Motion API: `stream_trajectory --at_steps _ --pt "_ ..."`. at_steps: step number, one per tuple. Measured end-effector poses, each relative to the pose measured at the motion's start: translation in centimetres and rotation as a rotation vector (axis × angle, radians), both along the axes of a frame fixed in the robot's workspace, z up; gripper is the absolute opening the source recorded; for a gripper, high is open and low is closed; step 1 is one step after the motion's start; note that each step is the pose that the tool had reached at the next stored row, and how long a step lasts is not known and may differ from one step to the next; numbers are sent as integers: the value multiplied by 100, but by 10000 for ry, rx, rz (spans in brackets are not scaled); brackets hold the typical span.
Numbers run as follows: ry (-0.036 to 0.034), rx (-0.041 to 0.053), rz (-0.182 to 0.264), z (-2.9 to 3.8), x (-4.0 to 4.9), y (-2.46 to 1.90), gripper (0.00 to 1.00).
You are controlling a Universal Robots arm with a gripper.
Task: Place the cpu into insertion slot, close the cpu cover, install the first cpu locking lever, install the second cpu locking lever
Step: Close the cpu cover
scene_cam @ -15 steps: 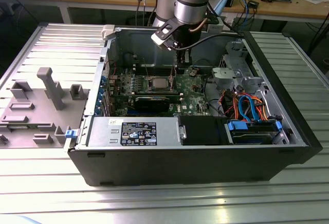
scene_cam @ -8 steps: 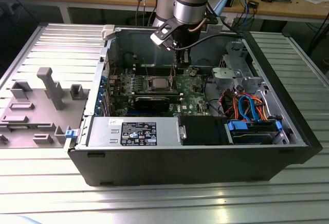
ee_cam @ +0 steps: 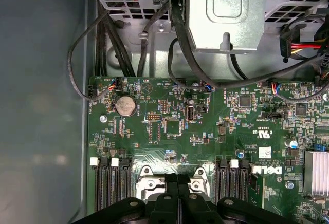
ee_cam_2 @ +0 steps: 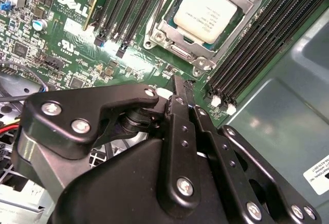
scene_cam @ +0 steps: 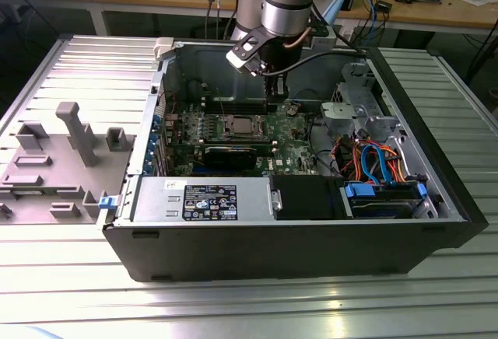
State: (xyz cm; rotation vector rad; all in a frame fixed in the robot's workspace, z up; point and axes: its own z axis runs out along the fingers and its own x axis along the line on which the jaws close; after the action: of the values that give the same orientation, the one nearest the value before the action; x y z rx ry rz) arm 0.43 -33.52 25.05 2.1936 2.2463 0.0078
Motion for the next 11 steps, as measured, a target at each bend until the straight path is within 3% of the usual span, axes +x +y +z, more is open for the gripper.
stream_trajectory --at_steps 7,11 --pt "5 13 -1 -23 -99 0 11" --pt "85 15 -1 -67 -170 0 11"
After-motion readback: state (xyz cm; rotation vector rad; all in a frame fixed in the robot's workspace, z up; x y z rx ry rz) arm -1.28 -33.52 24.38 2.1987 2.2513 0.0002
